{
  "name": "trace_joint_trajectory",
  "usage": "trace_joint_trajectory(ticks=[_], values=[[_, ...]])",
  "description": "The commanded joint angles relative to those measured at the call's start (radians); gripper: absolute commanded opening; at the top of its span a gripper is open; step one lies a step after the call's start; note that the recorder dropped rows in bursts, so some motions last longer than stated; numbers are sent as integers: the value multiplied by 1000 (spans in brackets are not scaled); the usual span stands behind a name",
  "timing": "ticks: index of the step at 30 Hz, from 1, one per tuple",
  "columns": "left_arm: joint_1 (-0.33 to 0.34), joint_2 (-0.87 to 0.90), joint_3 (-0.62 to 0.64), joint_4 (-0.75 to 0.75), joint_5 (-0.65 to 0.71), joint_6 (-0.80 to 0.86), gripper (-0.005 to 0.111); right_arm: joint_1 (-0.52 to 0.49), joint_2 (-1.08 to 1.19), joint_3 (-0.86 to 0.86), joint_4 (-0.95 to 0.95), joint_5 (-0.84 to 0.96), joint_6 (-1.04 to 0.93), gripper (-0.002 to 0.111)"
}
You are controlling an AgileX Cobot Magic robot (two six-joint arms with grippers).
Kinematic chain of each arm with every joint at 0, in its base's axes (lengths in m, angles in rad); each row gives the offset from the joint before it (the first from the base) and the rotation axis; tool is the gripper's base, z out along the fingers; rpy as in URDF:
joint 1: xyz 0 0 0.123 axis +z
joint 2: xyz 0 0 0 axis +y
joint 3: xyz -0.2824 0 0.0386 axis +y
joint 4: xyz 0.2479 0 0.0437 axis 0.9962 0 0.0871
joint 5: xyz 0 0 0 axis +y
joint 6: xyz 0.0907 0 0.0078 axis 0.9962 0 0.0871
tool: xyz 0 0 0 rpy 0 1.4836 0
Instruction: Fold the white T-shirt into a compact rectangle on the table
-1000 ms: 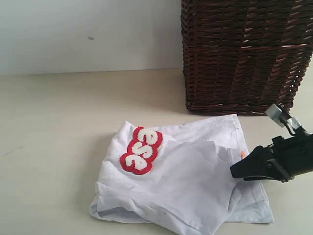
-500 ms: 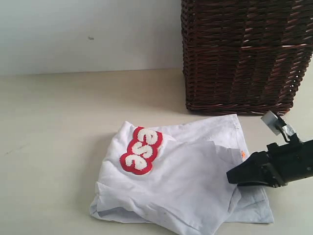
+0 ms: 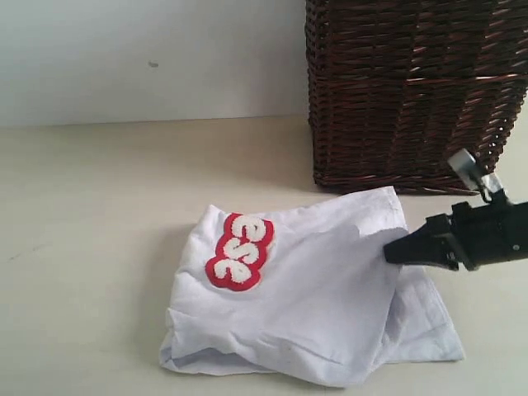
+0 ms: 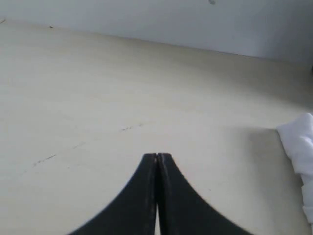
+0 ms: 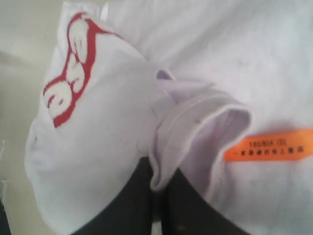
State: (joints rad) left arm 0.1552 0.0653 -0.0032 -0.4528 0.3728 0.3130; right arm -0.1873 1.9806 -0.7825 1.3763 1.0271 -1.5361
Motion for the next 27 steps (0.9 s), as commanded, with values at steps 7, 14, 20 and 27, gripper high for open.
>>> trace_joint_trajectory(ticks=[7, 14, 20, 27], values=[[2, -7, 3, 0, -11, -1, 0, 1, -28, -53, 49, -301, 1, 0], [2, -7, 3, 0, -11, -1, 0, 1, 13, -53, 27, -420, -5, 9], [2, -7, 3, 0, -11, -1, 0, 1, 16, -53, 24, -406, -9, 48], [2, -7, 3, 0, -11, -1, 0, 1, -102, -53, 8, -402, -6, 60]])
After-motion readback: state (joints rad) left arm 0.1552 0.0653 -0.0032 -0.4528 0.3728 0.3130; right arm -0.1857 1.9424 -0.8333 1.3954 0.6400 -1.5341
